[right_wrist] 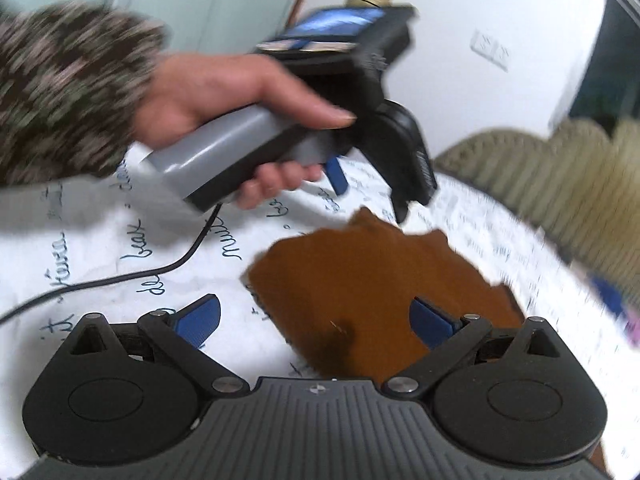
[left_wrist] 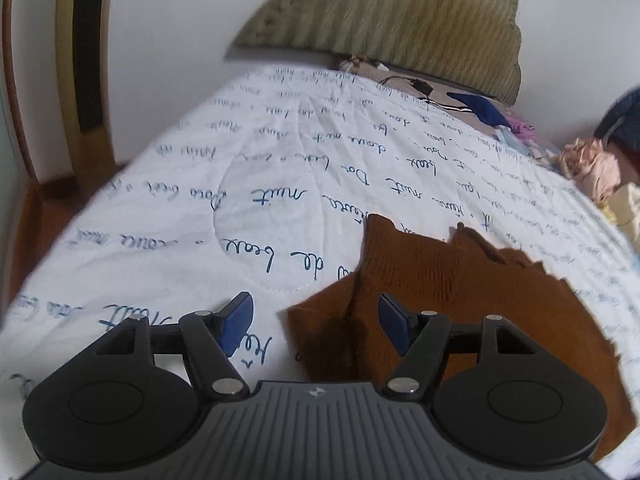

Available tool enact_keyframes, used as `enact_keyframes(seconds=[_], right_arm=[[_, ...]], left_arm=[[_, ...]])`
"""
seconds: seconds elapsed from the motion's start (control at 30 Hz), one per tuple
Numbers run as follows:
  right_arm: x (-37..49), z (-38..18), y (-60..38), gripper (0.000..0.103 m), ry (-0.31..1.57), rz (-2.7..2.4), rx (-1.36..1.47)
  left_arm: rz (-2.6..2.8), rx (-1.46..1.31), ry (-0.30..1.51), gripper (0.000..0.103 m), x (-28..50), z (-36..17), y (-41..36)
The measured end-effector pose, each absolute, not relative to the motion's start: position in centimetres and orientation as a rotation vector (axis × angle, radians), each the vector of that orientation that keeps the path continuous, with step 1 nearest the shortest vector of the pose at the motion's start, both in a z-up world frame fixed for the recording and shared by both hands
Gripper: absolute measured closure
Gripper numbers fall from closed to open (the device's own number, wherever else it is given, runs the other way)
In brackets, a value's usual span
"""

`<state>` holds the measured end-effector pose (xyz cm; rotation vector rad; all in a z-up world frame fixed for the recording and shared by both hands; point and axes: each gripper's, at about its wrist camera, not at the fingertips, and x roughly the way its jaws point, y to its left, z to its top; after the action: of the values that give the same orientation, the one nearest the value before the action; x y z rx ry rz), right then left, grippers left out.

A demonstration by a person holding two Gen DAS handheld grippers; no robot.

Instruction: Fold small clothes

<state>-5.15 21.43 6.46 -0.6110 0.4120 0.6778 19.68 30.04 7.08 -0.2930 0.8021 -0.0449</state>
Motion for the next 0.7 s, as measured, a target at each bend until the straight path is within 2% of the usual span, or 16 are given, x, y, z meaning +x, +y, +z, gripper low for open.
enact_keyframes(seconds=[0.23, 0.7], right_arm=[[-5.1, 5.7, 23.0, 0.004, 0.377, 0.647, -0.666], [-3.5, 4.7, 23.0, 0.004, 0.469, 0.555, -0.555]], left_arm=[[-0.058, -0.331, 0.823, 0.034, 21.2, 6.3, 30.8], [-0.085, -0.129, 0.830, 0.032, 22.9, 6.0, 24.2]])
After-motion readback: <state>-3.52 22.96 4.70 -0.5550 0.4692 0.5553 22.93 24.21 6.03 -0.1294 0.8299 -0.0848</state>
